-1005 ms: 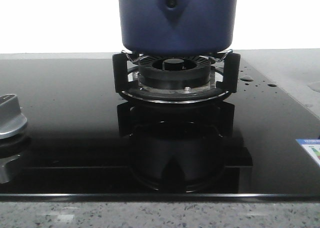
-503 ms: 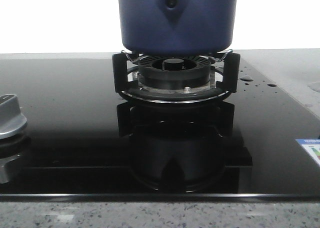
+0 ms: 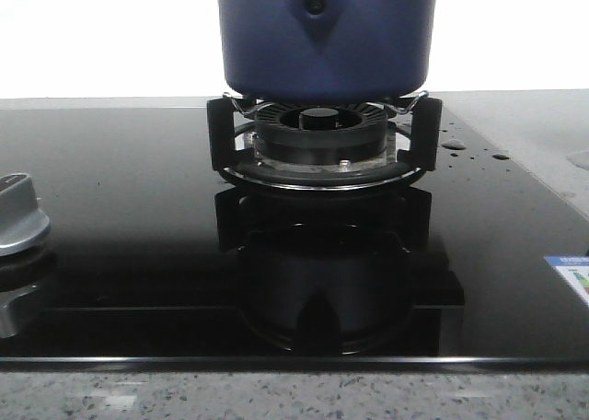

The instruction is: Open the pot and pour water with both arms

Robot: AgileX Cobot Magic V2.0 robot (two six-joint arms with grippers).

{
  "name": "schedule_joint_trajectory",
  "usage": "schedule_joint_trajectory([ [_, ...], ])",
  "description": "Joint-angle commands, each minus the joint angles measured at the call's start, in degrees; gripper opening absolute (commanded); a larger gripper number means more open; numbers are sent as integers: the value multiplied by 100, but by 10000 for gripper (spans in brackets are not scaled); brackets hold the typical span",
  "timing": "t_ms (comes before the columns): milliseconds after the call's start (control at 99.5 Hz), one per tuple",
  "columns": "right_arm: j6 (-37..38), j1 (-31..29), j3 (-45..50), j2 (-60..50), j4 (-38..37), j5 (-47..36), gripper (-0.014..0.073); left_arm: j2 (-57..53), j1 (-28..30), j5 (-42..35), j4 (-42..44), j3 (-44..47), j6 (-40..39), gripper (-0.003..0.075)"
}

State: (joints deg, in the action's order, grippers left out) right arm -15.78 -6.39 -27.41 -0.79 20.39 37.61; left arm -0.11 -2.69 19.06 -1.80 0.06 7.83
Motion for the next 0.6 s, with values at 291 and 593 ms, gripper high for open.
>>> schedule_joint_trajectory([
  [291, 207, -15, 2395, -47, -1472, -4326, -71, -181, 9, -202, 19, 265, -61, -20],
  [593, 1064, -15, 2965, -83, -2783, -3462, -71, -181, 9, -202, 19, 265, -61, -20],
])
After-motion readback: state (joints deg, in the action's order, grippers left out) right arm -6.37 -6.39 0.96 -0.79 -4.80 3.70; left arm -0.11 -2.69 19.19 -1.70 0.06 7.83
